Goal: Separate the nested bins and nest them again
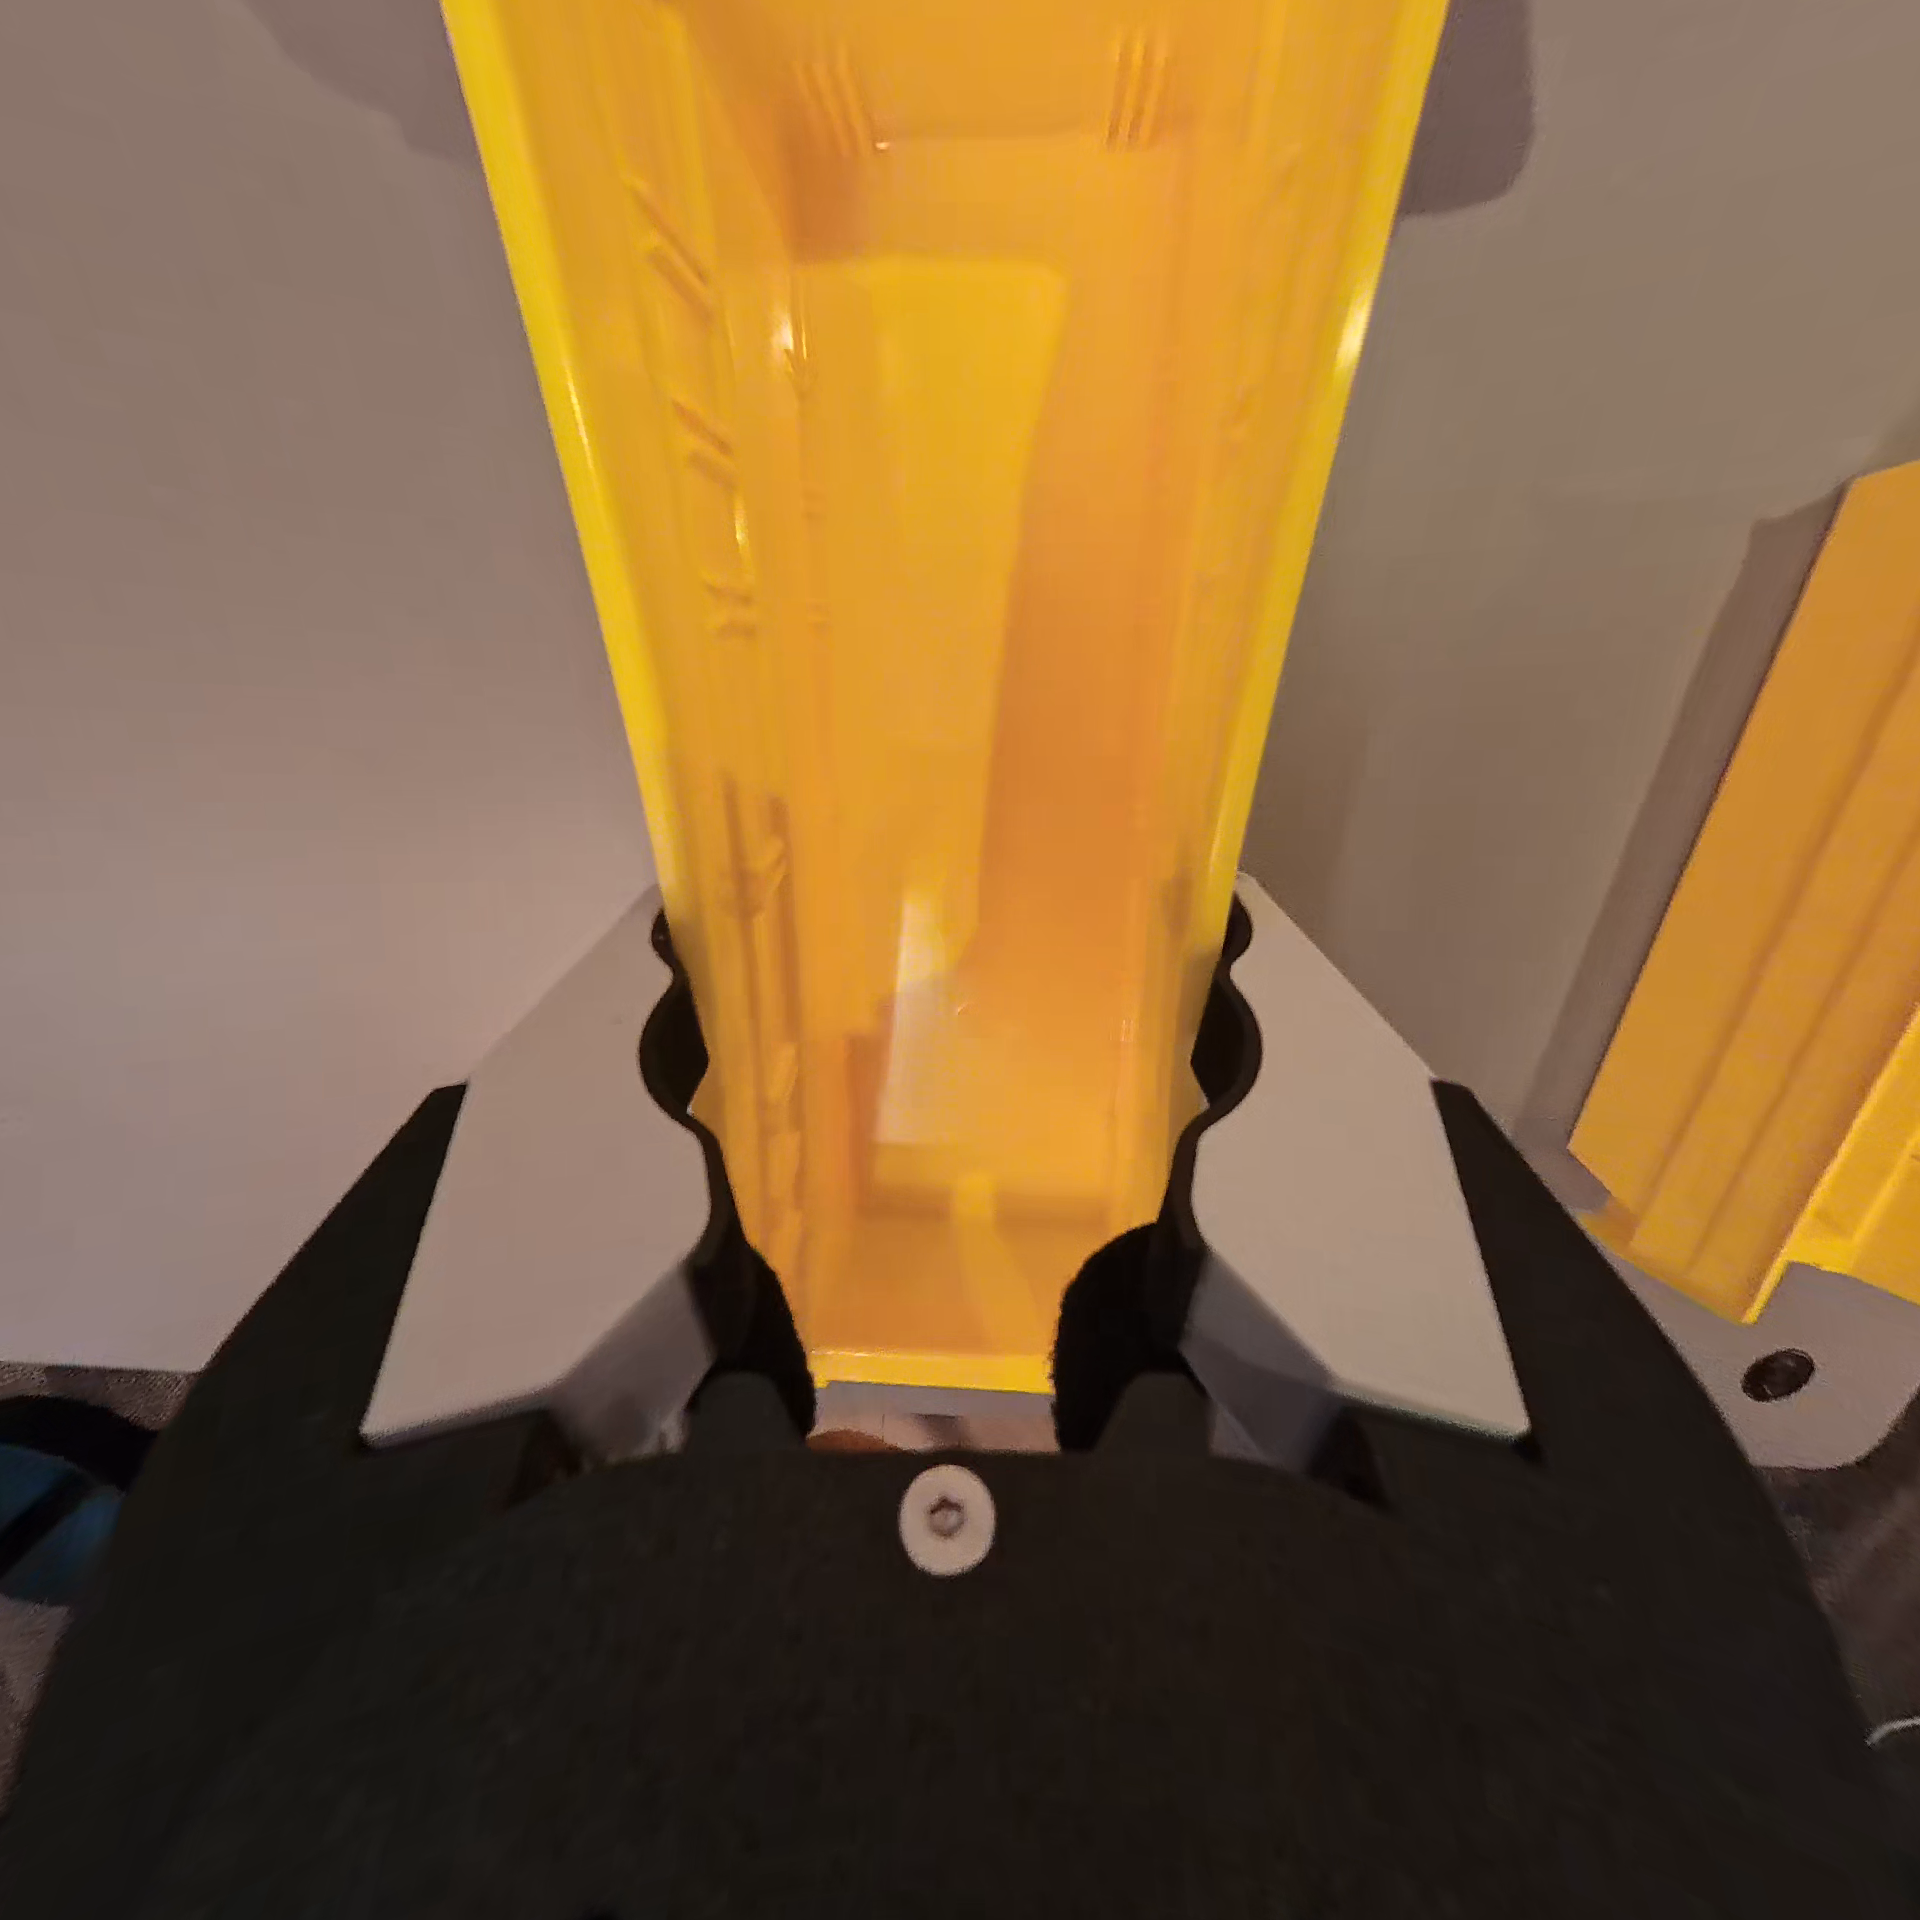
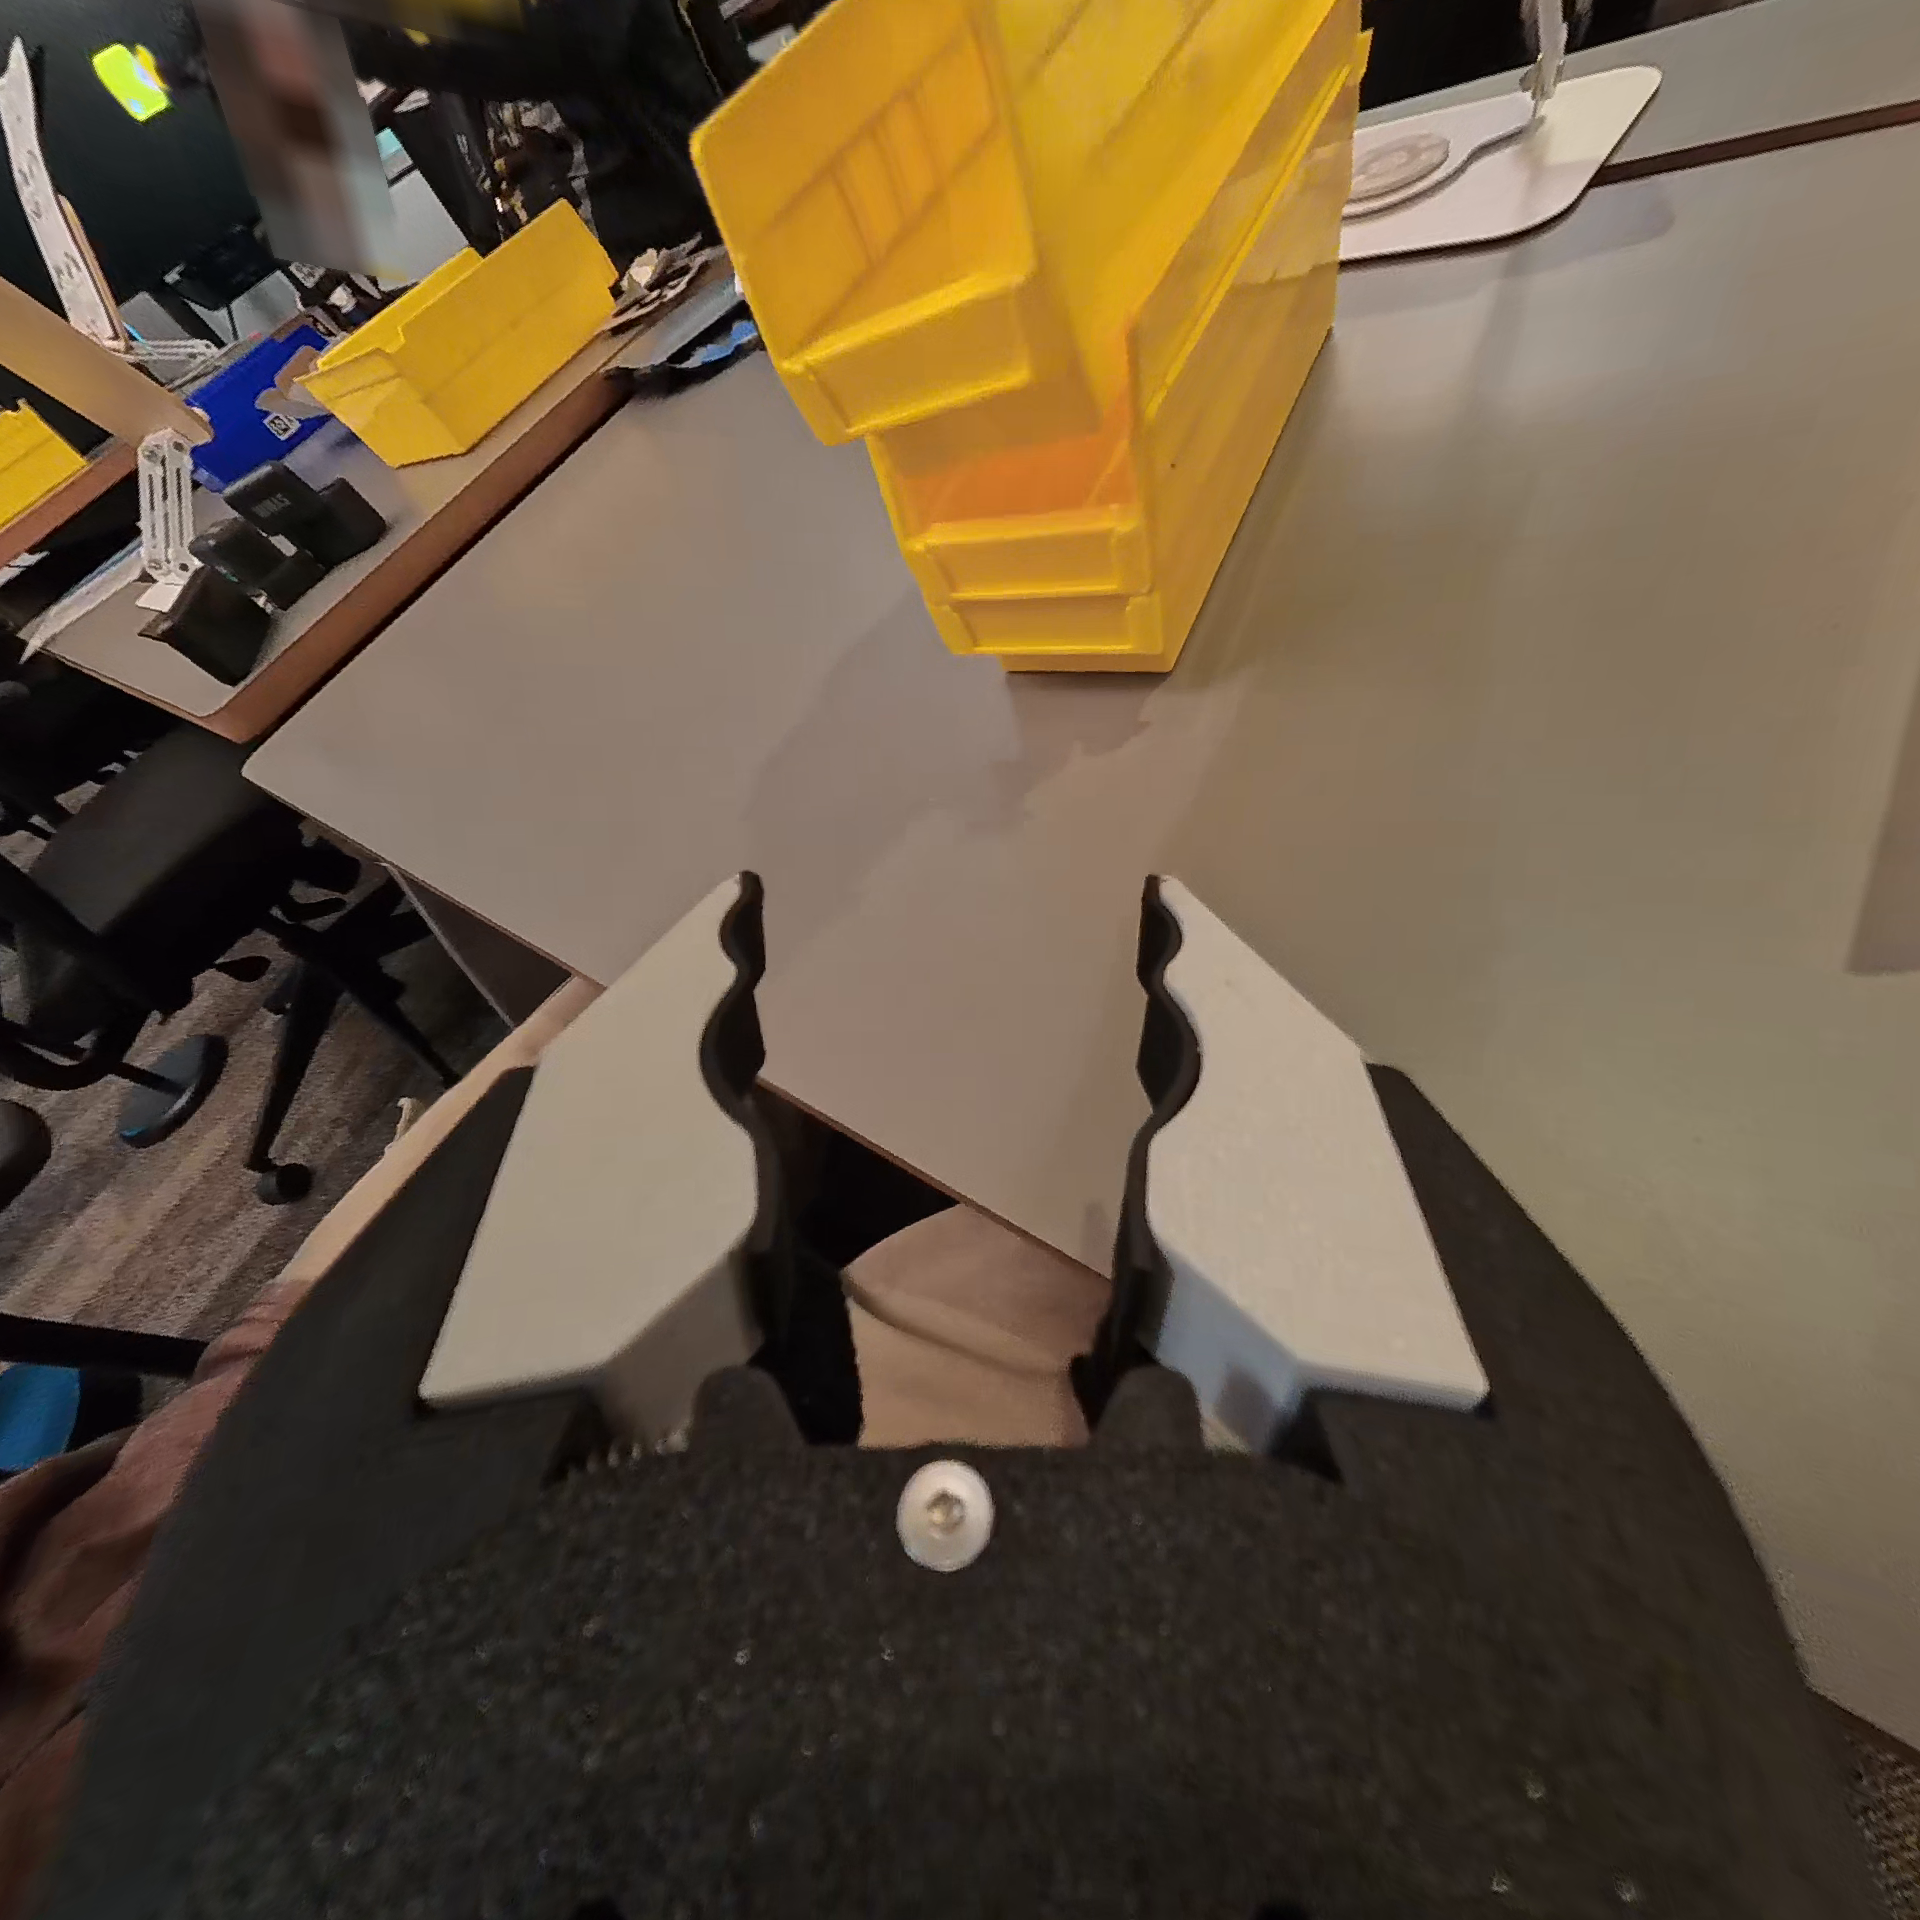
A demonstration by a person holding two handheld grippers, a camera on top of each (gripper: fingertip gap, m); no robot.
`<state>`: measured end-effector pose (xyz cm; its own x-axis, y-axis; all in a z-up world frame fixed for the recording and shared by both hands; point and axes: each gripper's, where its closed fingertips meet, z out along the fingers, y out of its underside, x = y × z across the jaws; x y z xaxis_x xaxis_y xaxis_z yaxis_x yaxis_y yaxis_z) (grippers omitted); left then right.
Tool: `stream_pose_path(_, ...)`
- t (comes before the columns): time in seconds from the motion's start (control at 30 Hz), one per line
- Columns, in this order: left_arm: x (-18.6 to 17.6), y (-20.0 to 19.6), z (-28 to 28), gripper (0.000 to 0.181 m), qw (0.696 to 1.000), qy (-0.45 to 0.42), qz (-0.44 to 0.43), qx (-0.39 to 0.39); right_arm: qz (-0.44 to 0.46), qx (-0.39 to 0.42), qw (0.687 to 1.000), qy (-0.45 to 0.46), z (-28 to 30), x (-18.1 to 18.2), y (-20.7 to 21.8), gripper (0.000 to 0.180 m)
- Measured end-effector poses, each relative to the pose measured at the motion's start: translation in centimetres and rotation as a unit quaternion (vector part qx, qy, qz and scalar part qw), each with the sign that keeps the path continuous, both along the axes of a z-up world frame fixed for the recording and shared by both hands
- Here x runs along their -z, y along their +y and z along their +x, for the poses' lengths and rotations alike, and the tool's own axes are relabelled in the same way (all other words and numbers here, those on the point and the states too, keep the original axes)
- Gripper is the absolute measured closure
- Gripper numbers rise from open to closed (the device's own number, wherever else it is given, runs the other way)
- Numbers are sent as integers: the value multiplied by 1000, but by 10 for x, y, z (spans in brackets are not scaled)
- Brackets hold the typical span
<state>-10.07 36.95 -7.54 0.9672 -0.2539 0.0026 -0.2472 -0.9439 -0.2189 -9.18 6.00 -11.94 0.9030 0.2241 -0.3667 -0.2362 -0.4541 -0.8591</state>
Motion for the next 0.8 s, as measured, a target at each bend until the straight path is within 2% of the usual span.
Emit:
stream_pose_path(0.43, 37, 18, 11, 76, 999, 39, 1, -5, -30, -35, 999, -7, -17, 14, 2, 108)
stream_pose_path(0.7, 55, 18, 13, 49, 999, 32, -4, -2, -42, -44, 998, -13, -17, 20, 0, 108)
stream_pose_path(0.8, 55, 15, 12, 42, 999, 35, -5, 25, -46, -46, 998, -10, -17, 22, 1, 108)
